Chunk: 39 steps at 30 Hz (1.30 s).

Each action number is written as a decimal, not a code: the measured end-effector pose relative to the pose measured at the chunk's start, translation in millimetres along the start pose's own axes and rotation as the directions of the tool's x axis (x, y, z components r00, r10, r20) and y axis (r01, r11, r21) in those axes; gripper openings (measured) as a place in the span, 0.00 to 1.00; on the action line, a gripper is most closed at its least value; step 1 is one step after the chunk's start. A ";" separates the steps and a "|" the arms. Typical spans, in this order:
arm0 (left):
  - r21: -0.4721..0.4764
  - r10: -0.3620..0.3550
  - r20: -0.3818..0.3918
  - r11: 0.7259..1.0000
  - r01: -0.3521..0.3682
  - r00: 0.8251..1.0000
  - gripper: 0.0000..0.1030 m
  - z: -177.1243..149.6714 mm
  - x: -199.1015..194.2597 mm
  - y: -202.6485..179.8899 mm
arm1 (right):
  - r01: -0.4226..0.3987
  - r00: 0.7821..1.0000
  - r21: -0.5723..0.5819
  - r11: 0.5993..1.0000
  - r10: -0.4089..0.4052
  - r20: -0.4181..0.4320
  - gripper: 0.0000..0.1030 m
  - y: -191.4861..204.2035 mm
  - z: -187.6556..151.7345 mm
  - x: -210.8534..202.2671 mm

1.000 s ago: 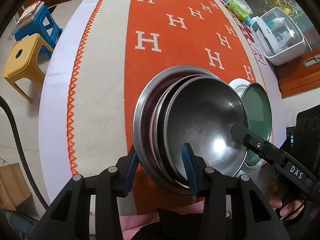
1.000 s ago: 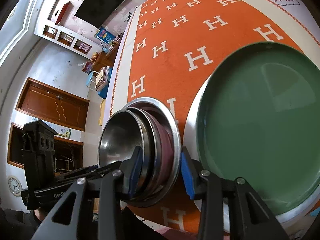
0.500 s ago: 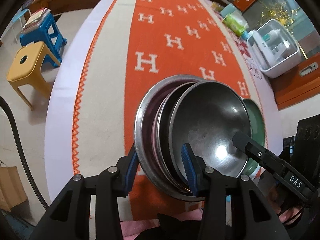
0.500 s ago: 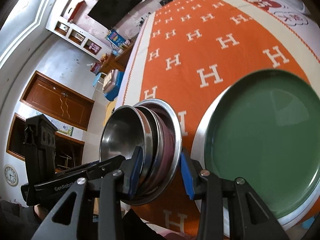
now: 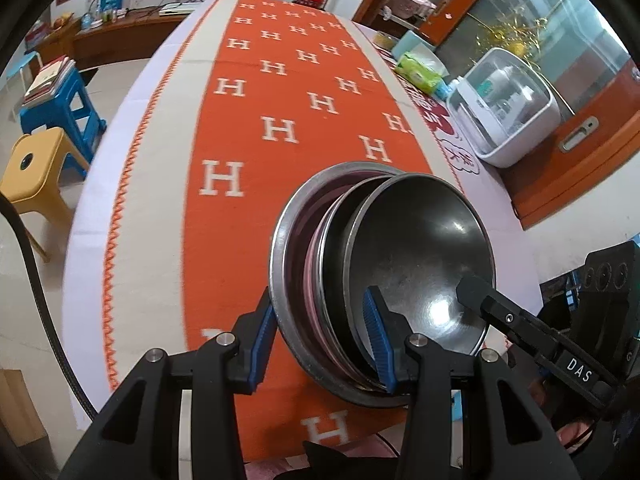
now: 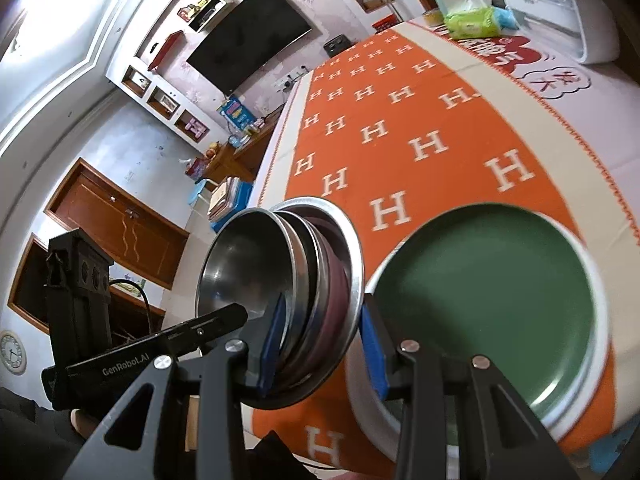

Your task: Organize plates and bowls

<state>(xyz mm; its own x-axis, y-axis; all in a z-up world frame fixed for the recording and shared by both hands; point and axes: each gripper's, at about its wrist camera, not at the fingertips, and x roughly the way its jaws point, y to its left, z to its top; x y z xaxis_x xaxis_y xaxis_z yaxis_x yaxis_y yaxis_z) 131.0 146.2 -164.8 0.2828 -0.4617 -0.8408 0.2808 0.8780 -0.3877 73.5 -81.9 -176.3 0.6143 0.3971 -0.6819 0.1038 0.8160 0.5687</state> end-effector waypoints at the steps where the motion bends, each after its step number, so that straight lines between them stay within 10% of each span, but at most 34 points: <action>1: 0.004 -0.003 -0.004 1.000 0.003 1.000 0.40 -0.3 2.1 -4.1 | 0.009 1.000 0.003 1.000 -0.009 0.002 0.36 -4.5 0.6 -4.0; 20: -0.015 0.000 -0.106 1.000 -0.002 0.994 0.40 2.0 66.4 -99.5 | 0.090 0.991 0.033 0.995 -0.086 -0.104 0.36 -91.4 18.7 -44.1; 39: -0.245 0.216 -0.111 0.940 -0.237 0.970 0.40 -19.4 88.6 -124.9 | -0.107 0.938 -0.209 0.972 0.030 -0.344 0.38 -120.7 47.2 -30.3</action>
<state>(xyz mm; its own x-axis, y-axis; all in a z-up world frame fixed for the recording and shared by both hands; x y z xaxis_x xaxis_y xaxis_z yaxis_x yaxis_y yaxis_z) 103.2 -1.8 -198.2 0.2333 -0.2445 -0.9412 -0.0276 0.9658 -0.2577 79.3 -212.3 -202.6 0.3104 0.5413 -0.7814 -0.1286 0.8384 0.5297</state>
